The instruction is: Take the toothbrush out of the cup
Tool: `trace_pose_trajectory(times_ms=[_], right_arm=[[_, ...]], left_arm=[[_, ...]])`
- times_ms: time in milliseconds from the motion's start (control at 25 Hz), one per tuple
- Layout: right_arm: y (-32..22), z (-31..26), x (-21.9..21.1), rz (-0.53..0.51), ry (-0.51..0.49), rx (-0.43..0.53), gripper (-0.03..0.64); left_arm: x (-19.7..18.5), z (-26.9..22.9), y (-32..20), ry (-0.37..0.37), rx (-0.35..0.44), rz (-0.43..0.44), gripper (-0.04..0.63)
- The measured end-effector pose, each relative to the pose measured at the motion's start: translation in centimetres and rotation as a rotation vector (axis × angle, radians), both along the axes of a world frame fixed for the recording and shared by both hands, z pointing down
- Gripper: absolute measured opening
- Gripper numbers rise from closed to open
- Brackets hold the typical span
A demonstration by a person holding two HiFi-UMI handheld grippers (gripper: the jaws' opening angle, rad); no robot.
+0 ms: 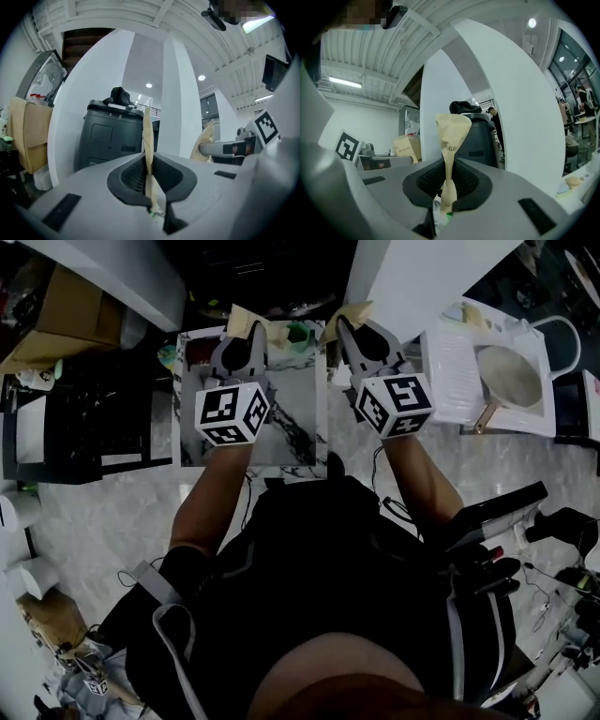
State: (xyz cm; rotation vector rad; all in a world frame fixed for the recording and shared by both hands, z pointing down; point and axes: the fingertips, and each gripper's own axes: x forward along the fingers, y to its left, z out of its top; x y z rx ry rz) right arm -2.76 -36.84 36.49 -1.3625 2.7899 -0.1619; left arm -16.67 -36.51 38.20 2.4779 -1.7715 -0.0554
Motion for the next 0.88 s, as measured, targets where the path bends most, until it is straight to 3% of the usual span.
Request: trace_pose_trajectory(times_ms=[480, 880], right_arm=[[1.8, -2.5, -5.0, -0.097, 0.021, 0.026, 0.044], [2.2, -2.6, -6.3, -0.116, 0.036, 0.022, 0.044]], left_arm=[[-4.4, -3.6, 5.1, 0.013, 0.009, -0.031, 0.032], [-4.5, -4.1, 5.8, 0.004, 0.012, -0.048, 0.031]])
